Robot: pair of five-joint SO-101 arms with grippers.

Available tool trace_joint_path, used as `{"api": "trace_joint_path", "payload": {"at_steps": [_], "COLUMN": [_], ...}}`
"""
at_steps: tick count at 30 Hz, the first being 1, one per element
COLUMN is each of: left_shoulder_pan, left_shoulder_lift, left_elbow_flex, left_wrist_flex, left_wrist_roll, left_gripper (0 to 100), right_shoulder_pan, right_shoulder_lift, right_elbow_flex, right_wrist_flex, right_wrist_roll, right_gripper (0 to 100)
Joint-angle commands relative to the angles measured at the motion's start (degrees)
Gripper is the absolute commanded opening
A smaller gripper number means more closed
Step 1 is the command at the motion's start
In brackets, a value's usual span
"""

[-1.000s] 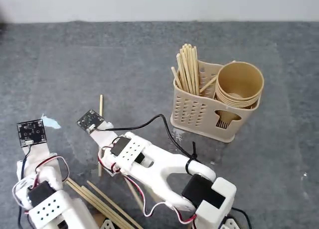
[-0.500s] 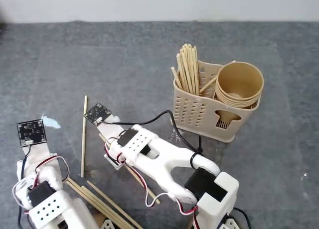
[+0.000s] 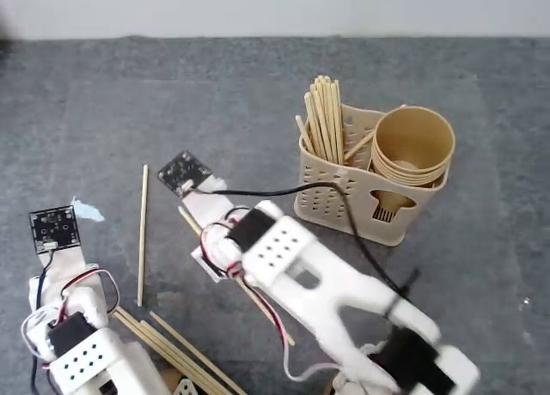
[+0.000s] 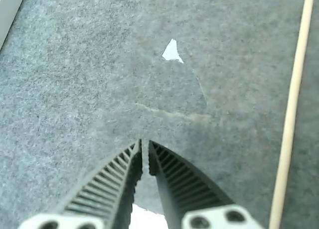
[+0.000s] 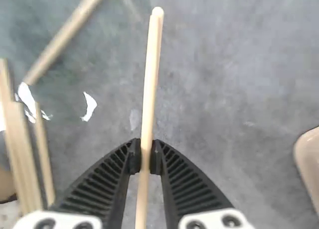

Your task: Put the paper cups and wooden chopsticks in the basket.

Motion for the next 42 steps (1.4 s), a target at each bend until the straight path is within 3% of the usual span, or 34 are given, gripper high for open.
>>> {"api": "trace_joint_path", "payload": {"at_steps": [1,6,15,19,24,34,42], "left_shoulder_pan": [0.18,0.18,3.34,3.69,3.6,3.6,3.6], "left_shoulder_lift": [-0.53,-0.53,-0.53,-0.53,-0.53,-0.53,-0.53], "left_elbow_flex": [-3.56,-3.47,-2.42,-2.42,-2.42,-2.33,-2.33], "left_wrist_flex": [-1.23,-1.23,-1.23,-1.23,-1.23,-1.23,-1.23], "left_wrist_roll": [0.44,0.44,0.09,0.09,0.09,0.09,0.0], "left_gripper": [3,3,3,3,3,3,3], "right_shoulder_pan": [0.75,3.3,18.07,24.13,31.78,39.78,39.52], "right_shoulder_lift": [-11.03,-22.11,-28.53,-28.09,-28.44,-28.79,-28.79], "right_elbow_flex": [-2.11,-5.71,-21.98,-25.23,-17.58,5.1,7.3], "right_wrist_flex": [1.45,1.45,0.66,-5.41,-19.03,-46.73,-48.92], "right_wrist_roll": [0.7,4.92,10.37,10.37,10.37,10.37,10.02], "right_gripper": [0.8,0.8,0.8,0.9,0.9,0.9,0.9]}}
